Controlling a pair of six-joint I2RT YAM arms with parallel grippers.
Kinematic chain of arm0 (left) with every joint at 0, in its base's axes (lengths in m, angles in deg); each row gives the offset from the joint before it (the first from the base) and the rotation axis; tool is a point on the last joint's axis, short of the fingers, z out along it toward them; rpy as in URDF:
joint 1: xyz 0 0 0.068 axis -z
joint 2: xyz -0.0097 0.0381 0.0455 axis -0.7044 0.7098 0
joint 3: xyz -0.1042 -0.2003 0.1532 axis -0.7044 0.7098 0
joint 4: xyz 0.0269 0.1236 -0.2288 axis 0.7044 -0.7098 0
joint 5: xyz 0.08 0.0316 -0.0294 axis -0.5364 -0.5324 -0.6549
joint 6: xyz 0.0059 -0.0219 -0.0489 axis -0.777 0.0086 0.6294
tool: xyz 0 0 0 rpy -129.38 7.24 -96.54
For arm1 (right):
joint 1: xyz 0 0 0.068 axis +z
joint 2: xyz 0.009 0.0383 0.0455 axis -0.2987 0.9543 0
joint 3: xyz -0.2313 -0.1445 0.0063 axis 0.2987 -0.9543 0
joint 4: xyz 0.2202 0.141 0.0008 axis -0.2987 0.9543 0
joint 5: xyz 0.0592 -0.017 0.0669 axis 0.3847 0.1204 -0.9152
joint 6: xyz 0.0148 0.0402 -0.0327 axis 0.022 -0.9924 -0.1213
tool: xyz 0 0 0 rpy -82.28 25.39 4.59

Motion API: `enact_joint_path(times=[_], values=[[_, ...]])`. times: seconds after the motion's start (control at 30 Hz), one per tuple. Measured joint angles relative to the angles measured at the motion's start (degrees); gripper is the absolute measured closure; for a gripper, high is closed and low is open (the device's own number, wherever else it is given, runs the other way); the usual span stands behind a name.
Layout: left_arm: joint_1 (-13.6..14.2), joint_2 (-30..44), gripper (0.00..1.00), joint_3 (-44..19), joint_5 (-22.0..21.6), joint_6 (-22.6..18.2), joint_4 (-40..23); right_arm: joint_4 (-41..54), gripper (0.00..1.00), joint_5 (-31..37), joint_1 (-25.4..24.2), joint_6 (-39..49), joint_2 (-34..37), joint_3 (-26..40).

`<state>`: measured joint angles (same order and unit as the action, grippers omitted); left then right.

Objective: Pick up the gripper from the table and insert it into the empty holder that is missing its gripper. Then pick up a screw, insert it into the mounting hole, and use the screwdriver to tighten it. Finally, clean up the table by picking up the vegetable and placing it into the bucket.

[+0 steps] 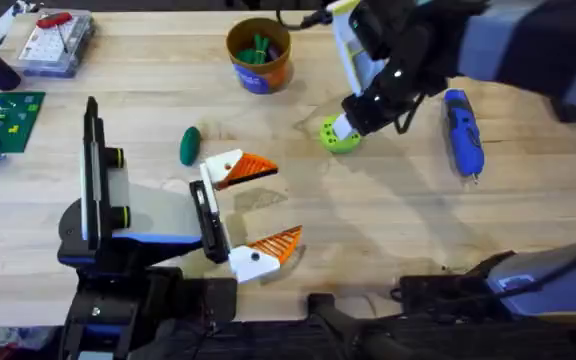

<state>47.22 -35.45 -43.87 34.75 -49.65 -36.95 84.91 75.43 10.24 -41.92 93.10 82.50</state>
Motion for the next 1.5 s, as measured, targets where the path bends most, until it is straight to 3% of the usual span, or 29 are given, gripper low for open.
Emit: enact_joint_path(times=[0.43, 0.8, 1.5], values=[[0.0, 0.0, 0.006, 0.0, 0.0, 0.0, 0.0, -3.0, 0.639, 0.02, -3.97, 0.74, -2.4, -0.31], [0.0, 0.0, 0.006, 0.0, 0.0, 0.0, 0.0, -8.33, 0.639, 0.02, -4.07, 0.75, -1.69, -5.32], [0.0, 0.0, 0.006, 0.0, 0.0, 0.0, 0.0, -6.72, 0.639, 0.02, -4.07, 1.99, 3.1, -2.78]])
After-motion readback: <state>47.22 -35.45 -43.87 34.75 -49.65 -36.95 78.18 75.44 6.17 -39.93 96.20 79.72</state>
